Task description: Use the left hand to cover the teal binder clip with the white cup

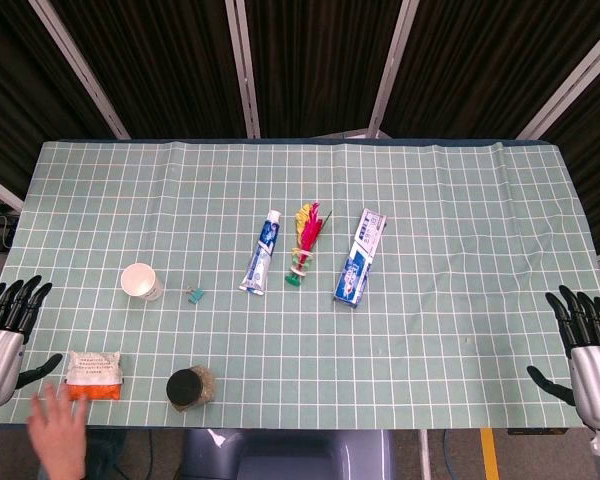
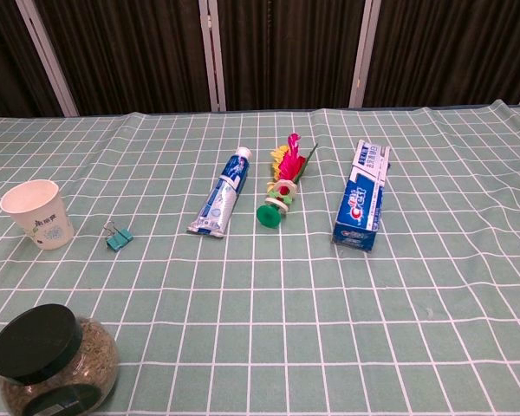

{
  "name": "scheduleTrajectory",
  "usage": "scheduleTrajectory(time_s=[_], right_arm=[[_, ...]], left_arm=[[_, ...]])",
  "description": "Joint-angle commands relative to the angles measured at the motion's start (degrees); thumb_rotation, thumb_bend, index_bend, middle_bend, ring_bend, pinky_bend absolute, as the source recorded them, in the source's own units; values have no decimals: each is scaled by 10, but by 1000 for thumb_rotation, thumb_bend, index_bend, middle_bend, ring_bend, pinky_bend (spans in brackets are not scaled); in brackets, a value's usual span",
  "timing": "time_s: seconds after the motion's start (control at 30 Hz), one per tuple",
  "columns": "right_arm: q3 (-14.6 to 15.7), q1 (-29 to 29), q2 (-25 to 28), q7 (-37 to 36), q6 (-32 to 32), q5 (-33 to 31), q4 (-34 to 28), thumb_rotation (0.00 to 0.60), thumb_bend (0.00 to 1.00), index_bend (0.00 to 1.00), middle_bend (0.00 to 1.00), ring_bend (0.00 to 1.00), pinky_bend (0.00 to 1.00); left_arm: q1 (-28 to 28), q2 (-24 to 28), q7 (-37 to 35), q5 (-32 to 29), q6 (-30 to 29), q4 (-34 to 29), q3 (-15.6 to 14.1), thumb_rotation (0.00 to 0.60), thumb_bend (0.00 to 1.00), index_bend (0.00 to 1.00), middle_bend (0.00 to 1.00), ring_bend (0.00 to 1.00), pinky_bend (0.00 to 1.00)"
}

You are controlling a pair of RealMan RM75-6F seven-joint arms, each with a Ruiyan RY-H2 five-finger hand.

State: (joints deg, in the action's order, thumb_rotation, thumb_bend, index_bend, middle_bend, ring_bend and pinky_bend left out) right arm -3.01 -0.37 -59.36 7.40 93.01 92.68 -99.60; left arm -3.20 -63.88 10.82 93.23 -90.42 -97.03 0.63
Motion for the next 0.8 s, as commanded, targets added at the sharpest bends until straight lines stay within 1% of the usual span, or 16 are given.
scheduleTrajectory(time_s=[0.03, 0.33, 0.4, 0.5, 0.6, 0.67, 0.77, 0.8], right_arm=[[0, 0, 0, 0, -1, -1, 0, 600, 0, 0, 0, 0, 0], [-1, 1, 0, 2, -2, -2, -2, 600, 0, 0, 0, 0, 0], [-4, 3, 1, 0, -6, -7, -5, 600, 0, 0, 0, 0, 0], [-7, 7, 0, 1, -15, -16, -2, 600, 0, 0, 0, 0, 0], [-9, 10, -1, 1, -21, -24, 0, 600, 0, 0, 0, 0, 0], [-12, 13, -3, 4, -28, -33, 3, 600, 0, 0, 0, 0, 0], [-15, 15, -4, 3, -32, -41, 3, 600, 0, 0, 0, 0, 0], [-16, 15, -3, 2, -32, -42, 3, 600, 0, 0, 0, 0, 0]], left_arm=[[0, 0, 0, -1, 1, 0, 0, 600, 0, 0, 0, 0, 0], [-5, -3, 3, -8, 11, 4, 3, 600, 0, 0, 0, 0, 0], [-30, -14, 18, 1, 41, 16, 10, 600, 0, 0, 0, 0, 0], [-83, -48, 85, 17, 106, 66, 20, 600, 0, 0, 0, 0, 0], [-111, -74, 130, 27, 136, 100, 26, 600, 0, 0, 0, 0, 0], [-150, -109, 199, 56, 172, 155, 29, 600, 0, 0, 0, 0, 0], [-176, -150, 256, 69, 192, 210, 34, 600, 0, 0, 0, 0, 0], [-188, -171, 288, 73, 204, 239, 34, 600, 0, 0, 0, 0, 0]])
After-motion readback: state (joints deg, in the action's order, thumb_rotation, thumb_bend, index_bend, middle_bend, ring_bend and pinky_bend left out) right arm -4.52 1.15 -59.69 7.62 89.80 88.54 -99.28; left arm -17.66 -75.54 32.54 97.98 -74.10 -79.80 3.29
